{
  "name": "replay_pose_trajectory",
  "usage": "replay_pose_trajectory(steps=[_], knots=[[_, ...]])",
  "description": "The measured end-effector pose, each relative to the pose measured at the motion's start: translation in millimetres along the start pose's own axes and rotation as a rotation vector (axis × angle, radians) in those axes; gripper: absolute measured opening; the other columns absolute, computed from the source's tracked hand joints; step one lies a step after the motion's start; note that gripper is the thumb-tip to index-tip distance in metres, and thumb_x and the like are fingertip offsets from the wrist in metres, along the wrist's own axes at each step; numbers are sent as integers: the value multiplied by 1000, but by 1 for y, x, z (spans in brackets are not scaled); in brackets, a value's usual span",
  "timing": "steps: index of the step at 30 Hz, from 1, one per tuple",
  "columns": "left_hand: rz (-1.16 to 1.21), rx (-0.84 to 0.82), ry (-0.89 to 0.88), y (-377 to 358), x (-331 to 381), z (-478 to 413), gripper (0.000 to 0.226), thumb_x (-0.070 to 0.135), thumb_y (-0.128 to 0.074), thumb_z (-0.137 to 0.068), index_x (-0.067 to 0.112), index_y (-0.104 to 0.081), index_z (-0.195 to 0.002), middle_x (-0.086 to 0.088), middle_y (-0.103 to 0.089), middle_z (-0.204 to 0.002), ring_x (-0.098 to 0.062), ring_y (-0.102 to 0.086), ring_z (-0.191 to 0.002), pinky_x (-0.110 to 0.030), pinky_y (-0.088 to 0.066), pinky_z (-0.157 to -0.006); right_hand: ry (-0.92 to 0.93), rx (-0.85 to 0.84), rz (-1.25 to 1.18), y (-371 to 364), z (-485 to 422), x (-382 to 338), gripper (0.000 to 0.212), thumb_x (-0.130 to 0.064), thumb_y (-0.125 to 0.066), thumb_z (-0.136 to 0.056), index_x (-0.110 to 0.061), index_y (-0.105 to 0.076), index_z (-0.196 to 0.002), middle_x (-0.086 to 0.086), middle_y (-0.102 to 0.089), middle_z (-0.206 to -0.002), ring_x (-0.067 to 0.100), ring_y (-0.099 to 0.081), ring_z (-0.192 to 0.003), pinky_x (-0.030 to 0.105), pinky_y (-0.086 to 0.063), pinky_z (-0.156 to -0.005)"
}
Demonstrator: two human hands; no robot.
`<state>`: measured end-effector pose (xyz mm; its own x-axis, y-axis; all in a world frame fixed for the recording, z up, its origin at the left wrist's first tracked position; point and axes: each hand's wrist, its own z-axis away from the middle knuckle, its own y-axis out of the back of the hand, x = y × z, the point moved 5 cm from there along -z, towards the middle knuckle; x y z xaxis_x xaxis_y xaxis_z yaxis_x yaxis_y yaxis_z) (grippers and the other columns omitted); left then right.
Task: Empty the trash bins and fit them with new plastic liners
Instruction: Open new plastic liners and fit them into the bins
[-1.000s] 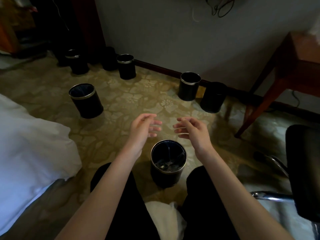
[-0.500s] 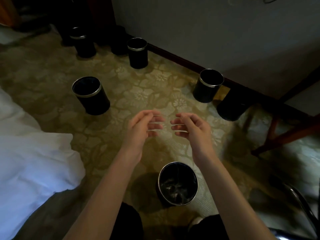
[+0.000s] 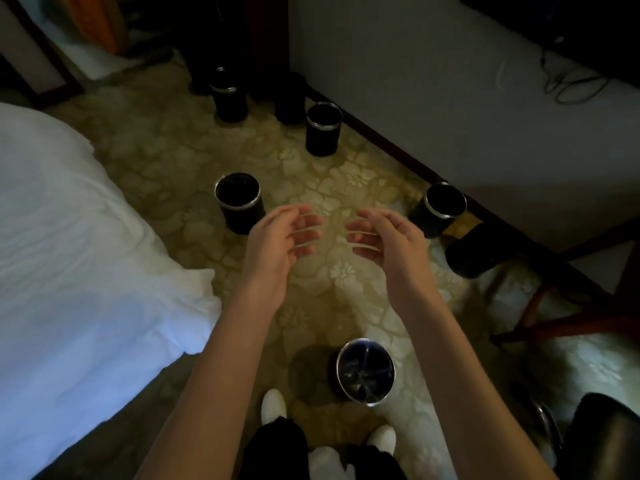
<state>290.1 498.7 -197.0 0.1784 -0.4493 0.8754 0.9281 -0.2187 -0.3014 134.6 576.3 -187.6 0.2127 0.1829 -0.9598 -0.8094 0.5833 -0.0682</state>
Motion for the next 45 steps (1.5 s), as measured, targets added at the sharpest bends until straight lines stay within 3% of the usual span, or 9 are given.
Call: replay_pose_trajectory(steps=[7,13,20,27,39,45], knots=[[96,13,-78,40,79,18,26,26,-44,-101,15,-68,-101,-3,-76,-92,-11,-69,-75,-27,-49,-65,30,-42,-119,-81,16,-54,20,-22,-55,-98,-11,-70,-104,6,-76,-90,19,-72,-82,28,-54,-69],[126,86,-139,71,105,13,27,29,-44,-100,15,-67,-103,-3,-77,-94,-11,-71,-78,-29,-51,-71,20,-133,-114,-128,11,-68,23,-21,-53,-100,-7,-68,-109,7,-76,-90,18,-72,-82,28,-56,-71],[180,203,-93,77,109,-17,29,28,-43,-101,12,-68,-105,-3,-77,-92,-11,-70,-75,-27,-51,-69,-18,-198,-134,-144,-36,-68,22,-20,-53,-100,-7,-69,-106,7,-76,-89,19,-71,-83,30,-54,-74],[184,363,-72,58,128,-64,29,26,-46,-100,9,-67,-109,-5,-76,-93,-13,-71,-76,-31,-52,-74,-74,-287,-149,-151,-116,-75,19,-19,-53,-99,-10,-70,-100,9,-76,-91,18,-71,-81,24,-54,-66],[182,363,-86,9,153,-155,27,25,-46,-100,10,-67,-105,-5,-76,-91,-12,-70,-75,-30,-51,-73,-85,-249,-160,-126,-216,-106,21,-18,-51,-101,-8,-69,-103,8,-76,-89,19,-72,-82,29,-56,-73],[207,355,-111,18,172,-194,25,24,-47,-99,10,-67,-104,-5,-76,-91,-12,-70,-76,-29,-51,-70,-81,-247,-150,-146,-253,-114,21,-19,-51,-100,-10,-70,-100,7,-76,-87,16,-72,-78,23,-55,-65]])
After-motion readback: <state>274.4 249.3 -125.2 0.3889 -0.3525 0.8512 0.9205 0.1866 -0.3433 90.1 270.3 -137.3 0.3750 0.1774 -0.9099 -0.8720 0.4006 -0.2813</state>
